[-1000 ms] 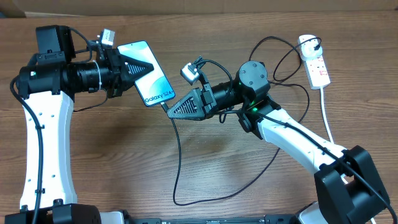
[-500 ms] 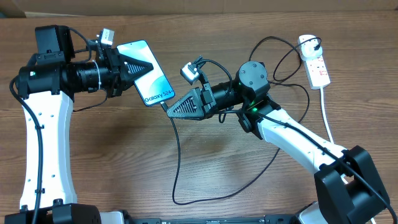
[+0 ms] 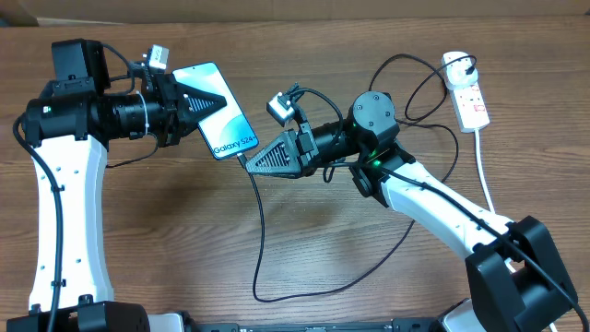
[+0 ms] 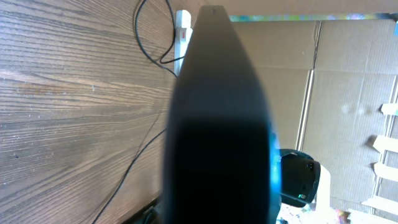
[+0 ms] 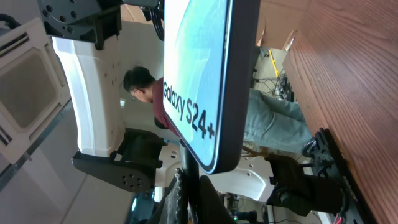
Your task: Plug charger to phone and switch on socket
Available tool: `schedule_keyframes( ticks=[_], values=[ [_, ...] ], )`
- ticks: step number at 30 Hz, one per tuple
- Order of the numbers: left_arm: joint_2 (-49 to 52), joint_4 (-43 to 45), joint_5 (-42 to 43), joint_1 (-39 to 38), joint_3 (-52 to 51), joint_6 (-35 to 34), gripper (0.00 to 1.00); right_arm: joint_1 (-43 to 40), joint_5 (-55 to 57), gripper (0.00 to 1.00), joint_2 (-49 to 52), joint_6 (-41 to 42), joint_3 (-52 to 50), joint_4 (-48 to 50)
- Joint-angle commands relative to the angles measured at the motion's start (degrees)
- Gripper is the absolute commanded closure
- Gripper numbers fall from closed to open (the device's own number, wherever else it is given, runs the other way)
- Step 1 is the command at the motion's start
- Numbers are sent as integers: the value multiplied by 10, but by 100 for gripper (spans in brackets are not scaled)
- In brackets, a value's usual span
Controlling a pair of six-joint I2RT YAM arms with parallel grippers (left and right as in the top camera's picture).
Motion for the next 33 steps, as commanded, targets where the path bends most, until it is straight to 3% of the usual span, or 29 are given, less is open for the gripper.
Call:
schedule_keyframes(
  ticks=[1, 17, 19, 22, 33],
  values=[
    [-3, -13, 56, -6, 4, 17, 96, -5, 70, 96, -9, 2, 6, 0],
    [-3, -40, 55, -6, 4, 51, 96, -5, 70, 96, -9, 17, 7, 0],
    [-3, -27, 49, -5, 4, 51, 96, -5, 67, 84, -9, 20, 7, 0],
    [-3, -12, 26, -4, 4, 30, 96, -5, 61, 78, -9, 37, 7, 0],
    [-3, 9, 25, -5, 4, -1, 96, -4, 33, 83, -9, 58, 6, 0]
  ],
)
